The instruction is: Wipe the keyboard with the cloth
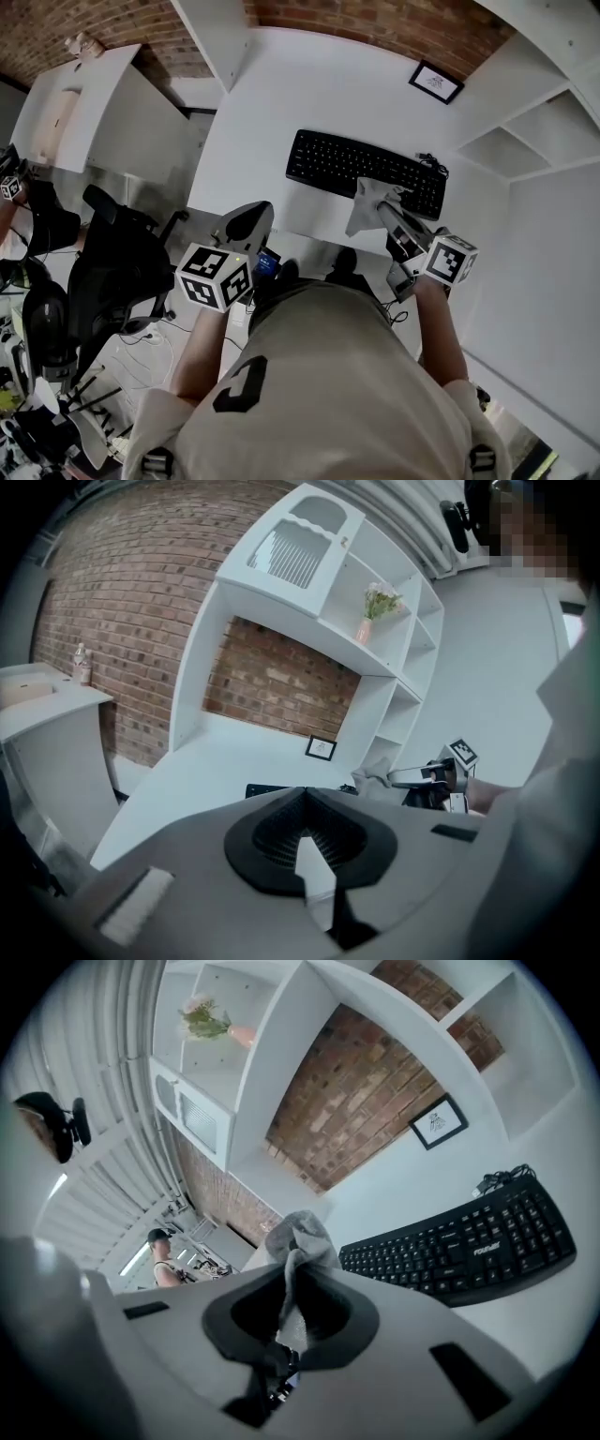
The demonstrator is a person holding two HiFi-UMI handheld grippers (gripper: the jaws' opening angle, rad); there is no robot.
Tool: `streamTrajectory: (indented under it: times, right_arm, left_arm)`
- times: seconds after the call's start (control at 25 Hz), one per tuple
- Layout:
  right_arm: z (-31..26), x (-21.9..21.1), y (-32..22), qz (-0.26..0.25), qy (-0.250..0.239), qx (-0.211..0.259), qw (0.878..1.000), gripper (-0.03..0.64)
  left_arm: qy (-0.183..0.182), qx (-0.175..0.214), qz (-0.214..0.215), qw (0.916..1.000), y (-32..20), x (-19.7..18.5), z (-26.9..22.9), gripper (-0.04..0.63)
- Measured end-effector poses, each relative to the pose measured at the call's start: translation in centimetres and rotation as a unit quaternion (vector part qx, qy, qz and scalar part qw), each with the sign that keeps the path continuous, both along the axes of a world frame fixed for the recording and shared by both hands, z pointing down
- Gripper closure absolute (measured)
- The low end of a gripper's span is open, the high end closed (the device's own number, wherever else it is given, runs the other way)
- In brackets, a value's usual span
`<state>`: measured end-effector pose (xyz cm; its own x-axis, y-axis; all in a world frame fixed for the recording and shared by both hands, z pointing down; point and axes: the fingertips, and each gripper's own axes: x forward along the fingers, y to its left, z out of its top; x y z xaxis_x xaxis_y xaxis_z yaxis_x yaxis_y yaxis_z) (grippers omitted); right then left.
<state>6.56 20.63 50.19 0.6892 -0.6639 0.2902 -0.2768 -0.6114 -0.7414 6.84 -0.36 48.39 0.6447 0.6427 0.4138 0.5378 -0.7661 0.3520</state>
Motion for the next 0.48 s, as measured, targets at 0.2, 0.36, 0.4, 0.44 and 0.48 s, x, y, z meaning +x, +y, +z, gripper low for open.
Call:
streamTrajectory:
  times: [0.2, 0.36, 0.4, 0.44, 0.48]
  right_arm:
    - [-0.2, -1.8, -5.1, 0.005, -0.003, 0.014, 1.0, 0.602]
    - [-0.4, -4.2, -7.1, 0.026, -0.016, 0.0, 1.0, 0.603]
    - [-0.4, -4.9, -7.4, 0.031, -0.017, -0.003, 0.999, 0.603]
    - [-0.3, -5.5, -7.5, 0.034, -0.018, -0.006, 0.999, 0.603]
    - [-0.4, -6.1, -7.6, 0.037, -0.02, -0.009, 0.999, 0.603]
  left_arm:
    - [-0.006, -0.017, 0.027, 0.9995, -3.6, -1.0, 0.6, 0.591]
    - [-0.013, -0.031, 0.063, 0.9975, -4.8, -1.8, 1.1, 0.591]
    - [-0.015, -0.033, 0.073, 0.9966, -4.8, -2.1, 1.2, 0.591]
    - [-0.015, -0.034, 0.085, 0.9957, -4.7, -2.4, 1.3, 0.592]
    - [-0.015, -0.035, 0.096, 0.9947, -4.4, -2.6, 1.3, 0.591]
